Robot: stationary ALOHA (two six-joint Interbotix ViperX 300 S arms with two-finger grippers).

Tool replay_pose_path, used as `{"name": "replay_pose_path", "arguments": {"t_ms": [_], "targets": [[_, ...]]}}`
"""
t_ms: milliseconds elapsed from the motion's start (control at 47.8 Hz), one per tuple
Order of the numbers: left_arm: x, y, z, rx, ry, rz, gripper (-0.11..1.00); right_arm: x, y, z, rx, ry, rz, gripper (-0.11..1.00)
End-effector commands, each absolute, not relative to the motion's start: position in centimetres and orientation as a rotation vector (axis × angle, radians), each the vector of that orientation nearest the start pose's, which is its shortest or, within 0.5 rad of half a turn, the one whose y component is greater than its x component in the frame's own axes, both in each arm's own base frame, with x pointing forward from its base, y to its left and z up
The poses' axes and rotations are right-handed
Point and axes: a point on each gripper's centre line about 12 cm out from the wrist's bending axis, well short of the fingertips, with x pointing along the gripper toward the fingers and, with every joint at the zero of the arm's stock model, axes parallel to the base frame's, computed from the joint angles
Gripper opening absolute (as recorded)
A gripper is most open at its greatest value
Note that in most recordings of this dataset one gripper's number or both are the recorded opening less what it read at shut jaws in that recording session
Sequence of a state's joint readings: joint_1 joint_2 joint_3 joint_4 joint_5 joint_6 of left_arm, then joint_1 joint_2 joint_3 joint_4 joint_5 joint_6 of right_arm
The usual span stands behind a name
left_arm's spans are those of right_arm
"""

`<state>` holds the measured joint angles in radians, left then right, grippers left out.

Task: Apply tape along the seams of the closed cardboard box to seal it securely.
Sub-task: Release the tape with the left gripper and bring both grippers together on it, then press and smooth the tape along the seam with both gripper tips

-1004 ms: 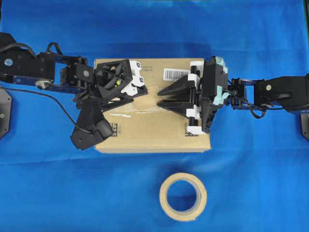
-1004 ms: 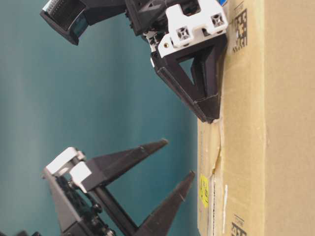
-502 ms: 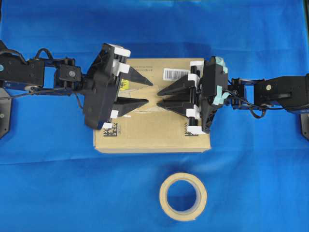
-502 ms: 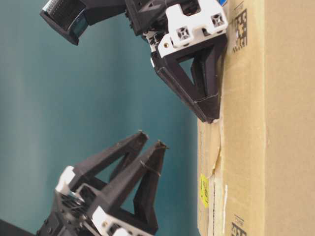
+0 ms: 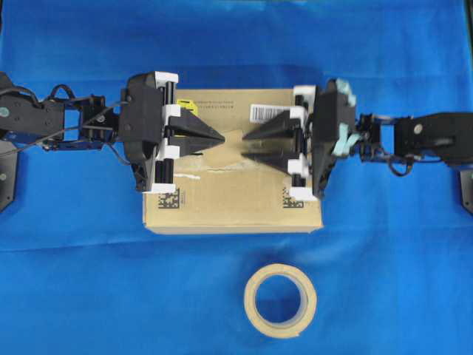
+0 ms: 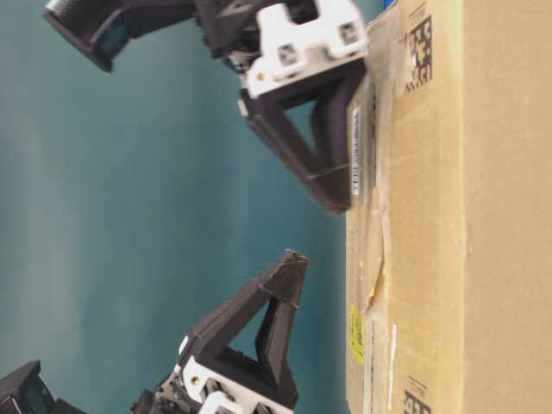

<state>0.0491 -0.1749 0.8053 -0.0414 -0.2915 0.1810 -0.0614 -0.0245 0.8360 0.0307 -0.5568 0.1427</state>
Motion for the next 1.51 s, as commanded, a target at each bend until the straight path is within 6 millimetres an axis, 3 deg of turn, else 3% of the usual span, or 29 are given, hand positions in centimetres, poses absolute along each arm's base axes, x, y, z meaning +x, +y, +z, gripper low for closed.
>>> {"name": "replay_pose_path", "arguments": {"t_ms": [0,63,230,607,816,1046,1486], "targets": [[36.2,1.9,22.7,0.119,0.301,0.041,0.01,37.7,-3.2,20.3,0.173,0.173,-0.110,0.36],[36.2,1.9,22.7,0.116,0.297,0.042,0.01,38.0,-3.6,20.5,0.174,0.160,-0.120,0.31],[36.4,1.4,23.1,0.118,0.264,0.033,0.01,39.0,-4.2,20.6,0.173,0.162,-0.134,0.00],[37.3,0.8,22.1,0.113,0.261,0.017,0.01,40.9,-3.9,19.8,0.160,0.222,-0.118,0.00],[37.9,1.1,20.0,0.110,0.314,0.021,0.01,41.1,-3.7,18.7,0.161,0.248,-0.114,0.00],[38.0,1.9,18.0,0.103,0.371,0.040,0.01,41.1,-3.0,17.7,0.160,0.287,-0.100,0.00],[36.0,2.1,16.7,0.064,0.444,0.050,0.01,39.4,-2.6,16.1,0.173,0.371,-0.103,0.00]]}}
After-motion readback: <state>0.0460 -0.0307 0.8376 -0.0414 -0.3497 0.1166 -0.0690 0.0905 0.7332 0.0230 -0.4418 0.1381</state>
